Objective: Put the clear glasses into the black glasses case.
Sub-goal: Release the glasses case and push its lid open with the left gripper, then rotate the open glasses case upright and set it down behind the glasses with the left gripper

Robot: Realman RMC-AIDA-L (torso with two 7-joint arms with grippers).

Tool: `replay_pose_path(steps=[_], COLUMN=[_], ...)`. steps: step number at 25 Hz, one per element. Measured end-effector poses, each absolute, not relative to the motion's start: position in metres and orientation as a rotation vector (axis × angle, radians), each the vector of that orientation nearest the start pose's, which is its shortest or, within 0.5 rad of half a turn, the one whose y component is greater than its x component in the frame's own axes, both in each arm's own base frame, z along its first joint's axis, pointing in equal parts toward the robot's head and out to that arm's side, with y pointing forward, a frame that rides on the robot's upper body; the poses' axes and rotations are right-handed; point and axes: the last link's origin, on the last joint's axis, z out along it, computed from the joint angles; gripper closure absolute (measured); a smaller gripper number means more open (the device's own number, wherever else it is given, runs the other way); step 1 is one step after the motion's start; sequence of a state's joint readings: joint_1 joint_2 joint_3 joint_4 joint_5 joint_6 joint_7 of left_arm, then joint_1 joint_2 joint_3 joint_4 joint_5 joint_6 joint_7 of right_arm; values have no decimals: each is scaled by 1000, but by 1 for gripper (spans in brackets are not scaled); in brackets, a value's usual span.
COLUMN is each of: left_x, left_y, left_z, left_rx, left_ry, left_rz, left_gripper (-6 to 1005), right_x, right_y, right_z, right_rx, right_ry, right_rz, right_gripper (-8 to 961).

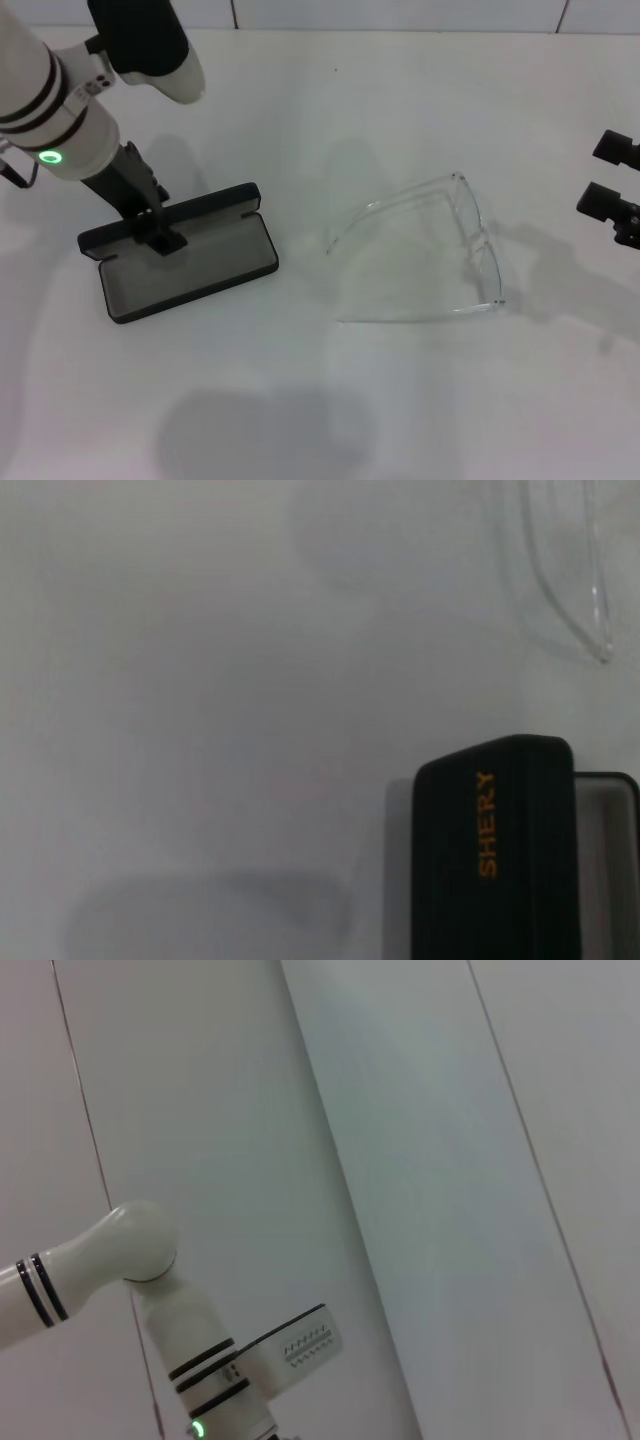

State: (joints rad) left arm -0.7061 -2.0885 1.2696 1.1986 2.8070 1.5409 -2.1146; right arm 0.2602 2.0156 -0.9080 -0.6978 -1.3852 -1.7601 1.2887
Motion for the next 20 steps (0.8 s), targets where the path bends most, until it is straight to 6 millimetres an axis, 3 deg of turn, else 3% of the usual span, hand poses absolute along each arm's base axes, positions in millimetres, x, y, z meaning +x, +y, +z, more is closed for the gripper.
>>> replay_pose_path(steps=[9, 20], left_x=[-199, -181], left_y=[378, 372], left_z=[10, 10], left_rx=[-2680, -2687], left_ry=[-444, -326], left_rz=[781, 722], left_gripper=[481, 870], right_x=[275, 293], right_y=[272, 252], right_z=[51, 69], right_rx=[-2449, -2300], right_ry=[506, 505], right_rz=[1233, 1338], right_gripper=[167, 168])
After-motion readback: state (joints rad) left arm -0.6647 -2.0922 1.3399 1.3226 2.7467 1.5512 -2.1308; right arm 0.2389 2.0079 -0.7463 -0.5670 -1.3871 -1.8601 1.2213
